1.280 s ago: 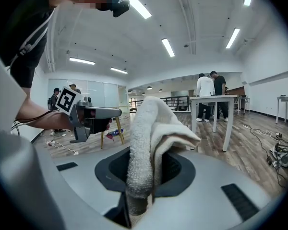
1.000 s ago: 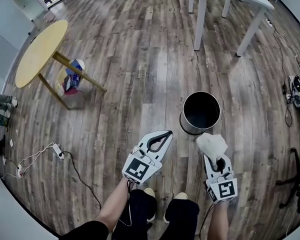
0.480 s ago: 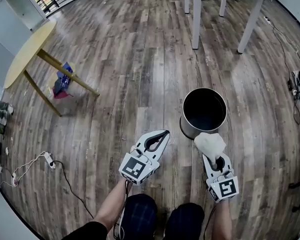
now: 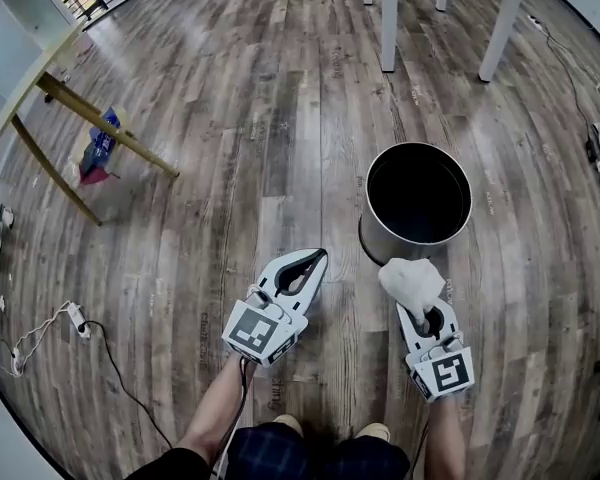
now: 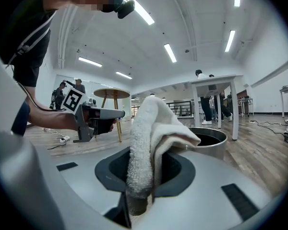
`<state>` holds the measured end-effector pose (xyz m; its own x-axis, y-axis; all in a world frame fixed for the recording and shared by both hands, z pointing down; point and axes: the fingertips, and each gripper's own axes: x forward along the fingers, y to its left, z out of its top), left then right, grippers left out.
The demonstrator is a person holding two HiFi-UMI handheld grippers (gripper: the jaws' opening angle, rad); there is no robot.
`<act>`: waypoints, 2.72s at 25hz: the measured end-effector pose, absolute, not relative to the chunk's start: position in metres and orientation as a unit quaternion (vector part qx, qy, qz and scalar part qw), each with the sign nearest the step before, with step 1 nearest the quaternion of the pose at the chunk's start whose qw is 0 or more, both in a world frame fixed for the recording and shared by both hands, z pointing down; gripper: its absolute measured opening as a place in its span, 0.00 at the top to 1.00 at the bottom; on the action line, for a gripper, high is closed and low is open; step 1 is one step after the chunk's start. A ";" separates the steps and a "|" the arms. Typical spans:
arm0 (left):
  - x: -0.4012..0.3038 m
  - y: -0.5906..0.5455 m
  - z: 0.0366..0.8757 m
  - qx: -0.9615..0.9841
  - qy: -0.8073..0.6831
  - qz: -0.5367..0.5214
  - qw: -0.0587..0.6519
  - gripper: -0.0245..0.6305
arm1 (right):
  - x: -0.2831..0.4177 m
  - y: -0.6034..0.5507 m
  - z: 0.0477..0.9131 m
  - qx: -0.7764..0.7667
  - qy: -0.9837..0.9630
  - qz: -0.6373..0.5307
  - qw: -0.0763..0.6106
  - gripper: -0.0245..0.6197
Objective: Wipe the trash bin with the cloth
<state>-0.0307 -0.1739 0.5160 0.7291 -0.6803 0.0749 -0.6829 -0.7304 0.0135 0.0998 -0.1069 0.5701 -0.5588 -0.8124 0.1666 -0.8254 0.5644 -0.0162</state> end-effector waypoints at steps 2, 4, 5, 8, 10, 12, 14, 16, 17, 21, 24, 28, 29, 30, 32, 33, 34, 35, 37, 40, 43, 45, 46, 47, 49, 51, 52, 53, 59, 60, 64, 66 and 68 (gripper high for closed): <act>-0.031 -0.170 0.527 0.932 -0.360 0.039 0.017 0.96 | 0.097 -0.108 0.580 0.464 -0.882 0.048 0.071 0.83; -0.031 -0.168 0.535 0.933 -0.358 0.043 0.015 0.96 | 0.094 -0.110 0.587 0.463 -0.882 0.045 0.071 0.83; -0.033 -0.168 0.537 0.932 -0.360 0.041 0.016 0.96 | 0.091 -0.111 0.590 0.463 -0.883 0.042 0.072 0.83; -0.037 -0.170 0.542 0.928 -0.369 0.035 0.018 0.96 | 0.084 -0.114 0.595 0.459 -0.885 0.036 0.069 0.83; -0.038 -0.172 0.545 0.927 -0.373 0.036 0.011 0.96 | 0.081 -0.115 0.600 0.456 -0.887 0.037 0.066 0.83; -0.039 -0.172 0.548 0.926 -0.375 0.041 0.005 0.96 | 0.077 -0.116 0.605 0.451 -0.889 0.039 0.067 0.83; -0.041 -0.172 0.549 0.924 -0.380 0.046 0.001 0.96 | 0.073 -0.118 0.608 0.444 -0.893 0.039 0.068 0.83; -0.044 -0.172 0.550 0.920 -0.389 0.052 0.001 0.96 | 0.069 -0.122 0.611 0.437 -0.896 0.038 0.069 0.83; -0.046 -0.172 0.550 0.918 -0.392 0.054 0.001 0.96 | 0.067 -0.126 0.612 0.435 -0.897 0.037 0.070 0.83; -0.050 -0.169 0.548 0.918 -0.396 0.037 0.006 0.96 | 0.050 -0.144 0.614 0.424 -0.902 0.026 0.082 0.83; -0.053 -0.169 0.549 0.916 -0.399 0.039 0.006 0.96 | 0.037 -0.157 0.618 0.411 -0.907 0.015 0.092 0.83; -0.050 -0.166 0.551 0.917 -0.397 0.045 0.002 0.96 | 0.029 -0.172 0.626 0.413 -0.905 0.031 0.096 0.83; -0.048 -0.165 0.550 0.917 -0.396 0.044 0.002 0.96 | 0.030 -0.176 0.627 0.416 -0.904 0.033 0.098 0.83; -0.047 -0.165 0.550 0.918 -0.395 0.044 0.002 0.96 | 0.032 -0.179 0.627 0.419 -0.902 0.034 0.100 0.83; -0.046 -0.164 0.550 0.918 -0.394 0.045 0.001 0.96 | 0.040 -0.183 0.627 0.429 -0.897 0.034 0.102 0.83; -0.046 -0.164 0.550 0.918 -0.393 0.044 0.002 0.96 | 0.045 -0.185 0.627 0.434 -0.894 0.034 0.103 0.83; -0.046 -0.164 0.550 0.918 -0.393 0.044 0.003 0.96 | 0.051 -0.185 0.628 0.439 -0.892 0.033 0.105 0.83; -0.046 -0.164 0.551 0.918 -0.393 0.044 0.004 0.96 | 0.056 -0.185 0.629 0.443 -0.889 0.031 0.108 0.83; -0.046 -0.164 0.552 0.919 -0.393 0.044 0.004 0.96 | 0.066 -0.184 0.630 0.451 -0.885 0.030 0.110 0.83; -0.046 -0.163 0.554 0.919 -0.392 0.044 0.006 0.96 | 0.083 -0.180 0.631 0.465 -0.878 0.032 0.108 0.83; -0.046 -0.162 0.555 0.919 -0.393 0.043 0.009 0.96 | 0.103 -0.176 0.628 0.483 -0.869 0.033 0.100 0.83; -0.048 -0.162 0.556 0.918 -0.393 0.041 0.010 0.96 | 0.115 -0.173 0.627 0.494 -0.863 0.033 0.097 0.83; -0.049 -0.162 0.556 0.918 -0.394 0.042 0.010 0.96 | 0.119 -0.172 0.628 0.498 -0.861 0.033 0.098 0.83; -0.050 -0.162 0.556 0.918 -0.394 0.042 0.011 0.96 | 0.123 -0.170 0.629 0.500 -0.860 0.031 0.100 0.83; -0.053 -0.163 0.556 0.917 -0.396 0.041 0.014 0.96 | 0.131 -0.168 0.628 0.505 -0.857 0.028 0.103 0.83; -0.054 -0.163 0.555 0.917 -0.396 0.040 0.016 0.96 | 0.142 -0.165 0.628 0.513 -0.852 0.026 0.105 0.83; -0.054 -0.163 0.555 0.917 -0.397 0.039 0.016 0.96 | 0.148 -0.164 0.628 0.518 -0.848 0.026 0.106 0.83; -0.054 -0.163 0.554 0.917 -0.397 0.038 0.018 0.96 | 0.155 -0.163 0.629 0.525 -0.844 0.028 0.105 0.83; -0.057 -0.162 0.554 0.916 -0.399 0.035 0.016 0.96 | 0.198 -0.165 0.636 0.565 -0.818 0.039 0.098 0.83; -0.057 -0.162 0.554 0.916 -0.399 0.035 0.015 0.96 | 0.205 -0.165 0.637 0.573 -0.813 0.041 0.097 0.83; -0.062 -0.162 0.553 0.916 -0.400 0.036 0.014 0.96 | 0.234 -0.168 0.639 0.602 -0.792 0.052 0.089 0.83; -0.065 -0.163 0.552 0.914 -0.403 0.034 0.015 0.96 | 0.245 -0.171 0.640 0.611 -0.785 0.056 0.086 0.83; -0.068 -0.163 0.552 0.914 -0.405 0.033 0.016 0.96 | 0.252 -0.172 0.641 0.616 -0.781 0.059 0.087 0.83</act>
